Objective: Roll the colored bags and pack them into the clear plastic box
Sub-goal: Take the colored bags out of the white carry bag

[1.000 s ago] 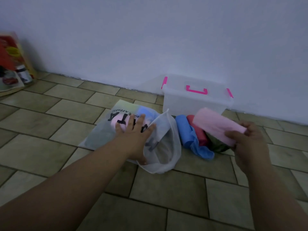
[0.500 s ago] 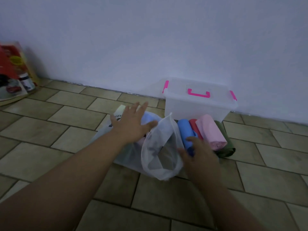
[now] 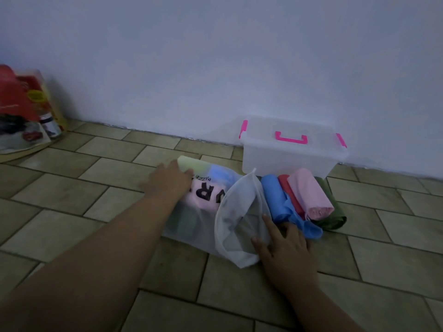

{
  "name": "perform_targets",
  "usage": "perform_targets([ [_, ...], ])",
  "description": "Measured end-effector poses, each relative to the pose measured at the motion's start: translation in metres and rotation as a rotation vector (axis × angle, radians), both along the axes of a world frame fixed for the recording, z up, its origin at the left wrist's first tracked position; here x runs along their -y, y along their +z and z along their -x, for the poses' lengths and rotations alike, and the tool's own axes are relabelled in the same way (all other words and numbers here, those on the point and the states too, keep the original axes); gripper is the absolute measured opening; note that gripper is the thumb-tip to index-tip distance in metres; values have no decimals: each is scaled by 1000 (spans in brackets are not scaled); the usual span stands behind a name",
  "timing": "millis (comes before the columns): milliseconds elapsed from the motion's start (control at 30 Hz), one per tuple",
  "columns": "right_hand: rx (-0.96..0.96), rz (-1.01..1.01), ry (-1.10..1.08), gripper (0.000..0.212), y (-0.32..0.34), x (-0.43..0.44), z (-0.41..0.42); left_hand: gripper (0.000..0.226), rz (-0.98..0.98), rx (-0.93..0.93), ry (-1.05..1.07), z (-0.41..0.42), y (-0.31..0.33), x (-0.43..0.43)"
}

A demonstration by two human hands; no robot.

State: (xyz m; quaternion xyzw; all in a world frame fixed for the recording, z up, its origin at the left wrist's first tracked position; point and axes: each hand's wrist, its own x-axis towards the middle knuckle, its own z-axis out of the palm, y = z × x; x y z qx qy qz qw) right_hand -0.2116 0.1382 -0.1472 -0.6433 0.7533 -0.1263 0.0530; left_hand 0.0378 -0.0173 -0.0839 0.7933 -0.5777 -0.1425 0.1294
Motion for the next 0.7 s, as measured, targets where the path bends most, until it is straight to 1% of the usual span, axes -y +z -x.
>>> perform_targets([
  [33, -4, -4, 0, 75, 0, 0, 0, 59, -42, -69, 2, -4, -3, 2],
  [67, -5, -6, 0, 75, 0, 0, 0, 57, -42, -118, -6, -5, -6, 3],
  [167, -13, 7, 2, 75, 0, 0, -1, 47, 49, -160, -2, -1, -8, 1],
  [267, -6, 20, 5, 75, -1, 0, 1, 45, 103, -204, 9, 0, -2, 0],
  [400, 21, 10, 16, 70, 0, 0, 1, 39, 216, -116, -2, 7, 9, -6],
  [533, 56, 3, 8, 69, 1, 0, 4, 37, 399, -18, -41, 28, 46, -14],
  [633, 93, 19, 5, 70, 3, -2, 5, 38, 587, 0, -127, 43, 79, -23],
  [700, 128, 42, -3, 68, 4, -3, 6, 36, 661, -9, -185, 47, 96, -27],
])
